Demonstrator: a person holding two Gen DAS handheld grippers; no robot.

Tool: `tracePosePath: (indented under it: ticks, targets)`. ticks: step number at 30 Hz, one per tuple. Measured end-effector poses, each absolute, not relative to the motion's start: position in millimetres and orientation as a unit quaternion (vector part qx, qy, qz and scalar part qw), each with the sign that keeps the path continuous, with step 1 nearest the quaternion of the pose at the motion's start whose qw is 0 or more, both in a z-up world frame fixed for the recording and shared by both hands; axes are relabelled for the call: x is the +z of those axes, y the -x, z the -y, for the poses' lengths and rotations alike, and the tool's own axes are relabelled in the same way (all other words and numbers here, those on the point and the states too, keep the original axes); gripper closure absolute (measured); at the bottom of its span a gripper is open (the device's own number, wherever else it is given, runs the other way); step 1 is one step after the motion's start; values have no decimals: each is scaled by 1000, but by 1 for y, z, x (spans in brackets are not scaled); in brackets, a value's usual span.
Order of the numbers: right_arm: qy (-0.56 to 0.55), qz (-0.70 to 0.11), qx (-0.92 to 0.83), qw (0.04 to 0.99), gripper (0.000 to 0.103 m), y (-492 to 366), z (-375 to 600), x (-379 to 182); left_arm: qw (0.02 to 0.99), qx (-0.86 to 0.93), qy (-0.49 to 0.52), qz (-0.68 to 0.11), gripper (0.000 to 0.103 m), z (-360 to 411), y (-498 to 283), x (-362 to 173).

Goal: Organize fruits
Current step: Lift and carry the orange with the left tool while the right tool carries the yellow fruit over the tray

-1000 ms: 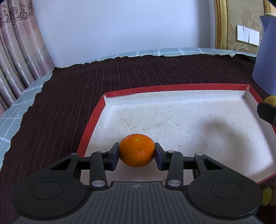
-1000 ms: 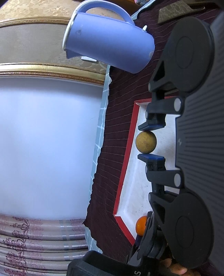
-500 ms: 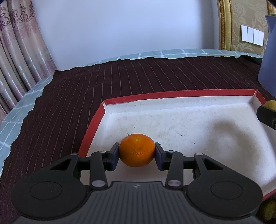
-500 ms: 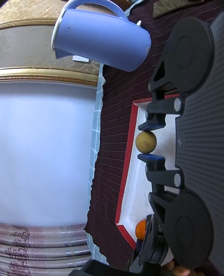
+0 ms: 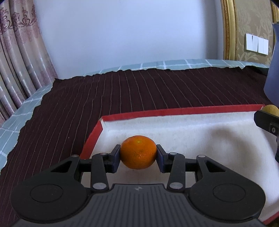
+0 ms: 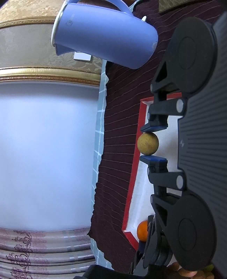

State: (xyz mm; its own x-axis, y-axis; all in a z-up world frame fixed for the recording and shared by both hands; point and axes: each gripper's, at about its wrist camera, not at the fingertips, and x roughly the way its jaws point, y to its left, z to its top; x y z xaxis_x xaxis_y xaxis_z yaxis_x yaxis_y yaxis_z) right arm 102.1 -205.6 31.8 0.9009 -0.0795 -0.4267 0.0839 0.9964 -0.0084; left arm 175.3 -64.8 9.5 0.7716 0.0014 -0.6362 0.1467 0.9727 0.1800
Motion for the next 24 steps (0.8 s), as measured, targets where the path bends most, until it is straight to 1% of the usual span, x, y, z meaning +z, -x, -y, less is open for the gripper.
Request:
tracePosePath:
  ticks: [10,18,21,24]
  targets:
    - [-15,-222,-35,974,76,-118,213,24,930,-51,-122,-344,62,78,-186,3]
    - [-28,-226,-38,973,76,-125,223,22,933,-61,-157,-319,61,95,-194,15]
    - [-25,-224,-39,973,76,-124,222,21,936,-65,-147,-313,61,95,-194,16]
    - [-23,-225,-38,973,76,-125,220,21,932,-79,-140,-325,61,96,-195,11]
